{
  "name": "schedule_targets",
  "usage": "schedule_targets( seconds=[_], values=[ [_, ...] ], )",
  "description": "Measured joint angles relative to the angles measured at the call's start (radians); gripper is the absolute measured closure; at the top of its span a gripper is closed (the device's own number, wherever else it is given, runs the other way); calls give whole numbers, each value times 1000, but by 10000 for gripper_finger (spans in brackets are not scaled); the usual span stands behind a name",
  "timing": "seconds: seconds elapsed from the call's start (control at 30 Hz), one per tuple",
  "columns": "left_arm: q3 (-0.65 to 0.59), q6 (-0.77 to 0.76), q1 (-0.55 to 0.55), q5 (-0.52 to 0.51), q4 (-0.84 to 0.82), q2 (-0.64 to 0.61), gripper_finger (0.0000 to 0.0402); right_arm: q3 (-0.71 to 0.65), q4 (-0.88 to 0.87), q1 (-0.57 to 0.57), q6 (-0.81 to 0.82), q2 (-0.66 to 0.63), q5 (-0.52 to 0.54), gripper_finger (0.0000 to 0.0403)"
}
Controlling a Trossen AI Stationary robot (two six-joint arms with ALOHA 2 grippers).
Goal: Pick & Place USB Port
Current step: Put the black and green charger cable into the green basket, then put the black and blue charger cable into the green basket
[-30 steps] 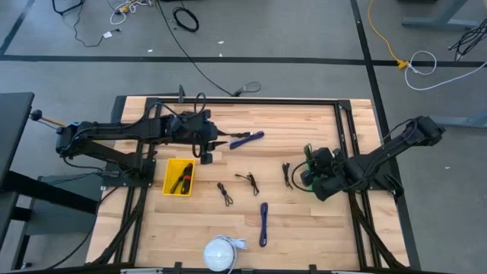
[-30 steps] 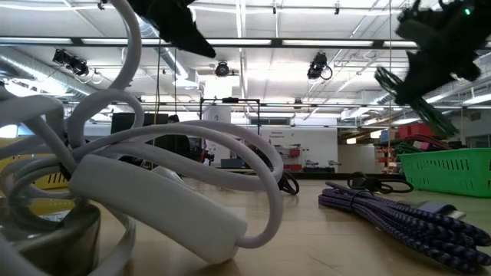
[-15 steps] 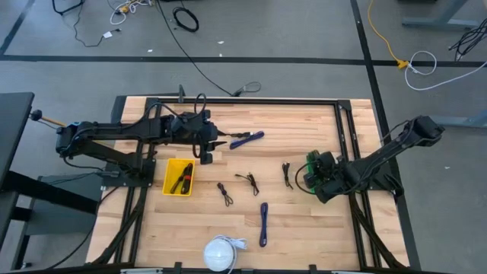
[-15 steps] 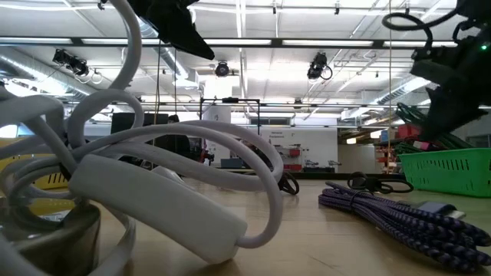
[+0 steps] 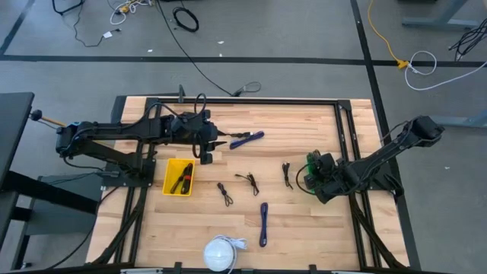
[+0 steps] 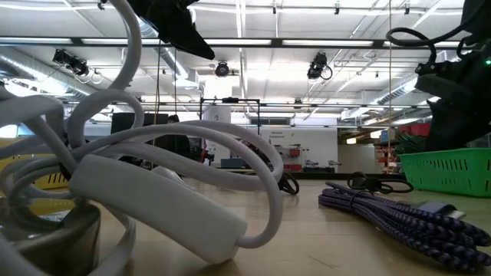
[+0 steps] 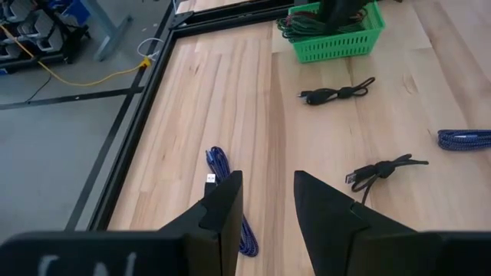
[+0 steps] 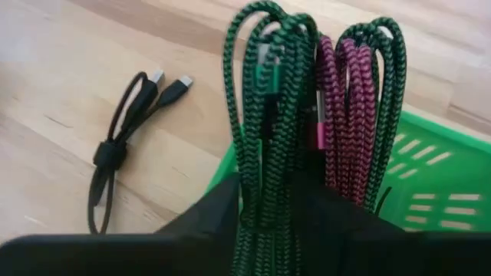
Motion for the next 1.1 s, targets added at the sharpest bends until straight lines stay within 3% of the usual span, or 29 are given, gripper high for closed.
schedule_targets(
  seconds=[0.23, 0.6, 0.77, 0.93, 1.1],
  values=[
    [0, -2, 0, 0, 0, 0, 280, -4, -7, 0, -8, -3, 63, 236],
    [0, -2, 0, 0, 3, 0, 280, -3, -11, -1, -72, -94, 84, 257],
    [0, 1, 0, 0, 17, 0, 280, 20, 3, -1, -161, -148, 104, 270],
    [0, 1, 0, -3, 20, 0, 280, 83, 16, -6, -296, -182, 188, 280],
    [0, 24, 0, -41, 7, 0, 280, 165, 94, -70, -528, -183, 210, 286]
  ],
)
